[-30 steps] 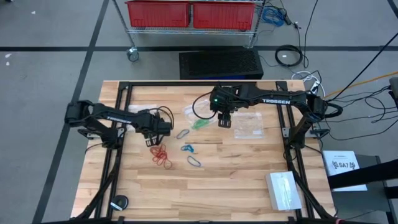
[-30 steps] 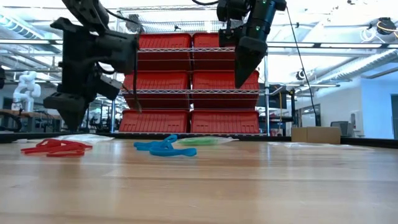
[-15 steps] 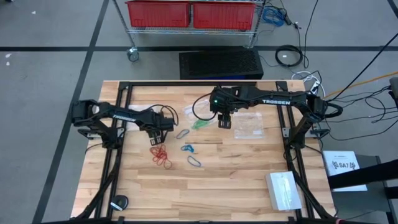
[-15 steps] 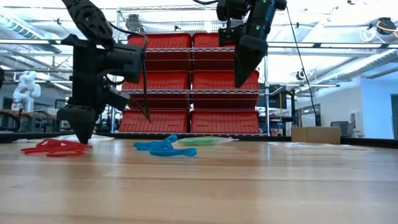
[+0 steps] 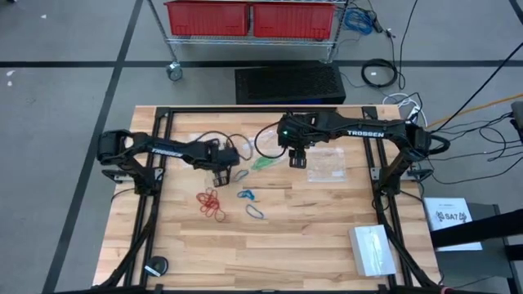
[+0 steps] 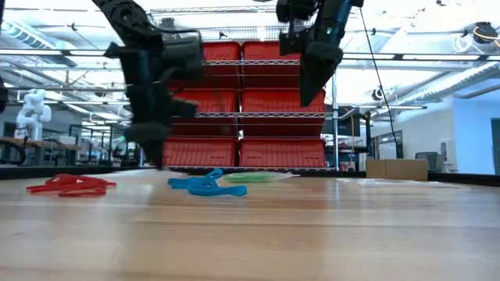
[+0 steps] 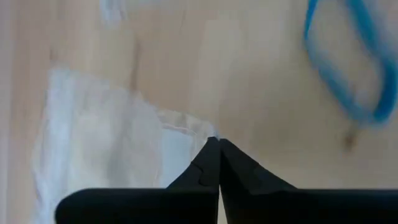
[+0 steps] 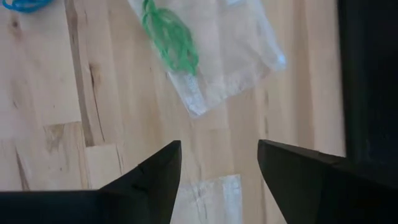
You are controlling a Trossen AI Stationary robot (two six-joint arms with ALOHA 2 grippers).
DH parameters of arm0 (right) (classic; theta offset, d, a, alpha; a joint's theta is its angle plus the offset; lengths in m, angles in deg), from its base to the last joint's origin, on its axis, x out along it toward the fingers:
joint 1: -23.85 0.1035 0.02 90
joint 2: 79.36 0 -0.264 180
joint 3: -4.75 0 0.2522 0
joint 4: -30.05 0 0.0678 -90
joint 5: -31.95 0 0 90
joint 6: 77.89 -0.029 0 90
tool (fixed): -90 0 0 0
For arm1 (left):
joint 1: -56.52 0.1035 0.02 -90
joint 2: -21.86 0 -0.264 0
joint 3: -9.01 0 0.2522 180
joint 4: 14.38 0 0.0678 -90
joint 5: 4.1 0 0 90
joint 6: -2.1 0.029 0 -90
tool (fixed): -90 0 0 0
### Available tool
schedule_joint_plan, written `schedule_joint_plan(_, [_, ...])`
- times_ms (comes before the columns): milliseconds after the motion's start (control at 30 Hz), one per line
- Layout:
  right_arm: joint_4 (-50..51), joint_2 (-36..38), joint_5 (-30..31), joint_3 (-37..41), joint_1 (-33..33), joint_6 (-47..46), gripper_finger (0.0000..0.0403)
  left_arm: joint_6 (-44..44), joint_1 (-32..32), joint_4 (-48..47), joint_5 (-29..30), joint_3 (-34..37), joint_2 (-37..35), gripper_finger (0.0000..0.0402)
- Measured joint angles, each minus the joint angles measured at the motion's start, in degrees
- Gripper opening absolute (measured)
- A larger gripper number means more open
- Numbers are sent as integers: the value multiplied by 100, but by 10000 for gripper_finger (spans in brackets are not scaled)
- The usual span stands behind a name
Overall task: Sort rubber bands
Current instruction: Open the left transparent zip bag
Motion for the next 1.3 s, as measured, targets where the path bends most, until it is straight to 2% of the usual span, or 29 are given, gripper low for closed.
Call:
schedule_joint_plan(133, [46,332,65,0,-51,-30,206,323,184,915,-17,-211,-2,2])
schedule_joint_plan(267, [85,748,33,0,-166,-120,206,609,384,1554,-372,-407,-4,2])
schedule_joint_plan(400, [135,1099,27,0,-238,-203,206,855,478,1561,-631,-625,-8,12])
schedule_joint_plan(567, [209,1256,25,0,-238,-314,205,1256,471,1243,-703,-681,-9,70])
schedule_joint_plan(733, [299,1257,13,0,-226,-331,205,1261,471,477,-715,-681,-12,145])
schedule_joint_plan(900, [295,1251,15,0,-227,-305,205,1566,472,133,-292,-497,-15,189])
schedule_joint_plan(1067, [295,1251,15,0,-227,-290,205,1857,558,467,-212,-33,14,193])
schedule_joint_plan(1167, [276,1251,17,0,-227,-274,205,1883,630,986,297,190,157,194])
schedule_joint_plan(1300, [266,1250,17,1,-227,-271,205,2019,730,1343,292,280,481,193])
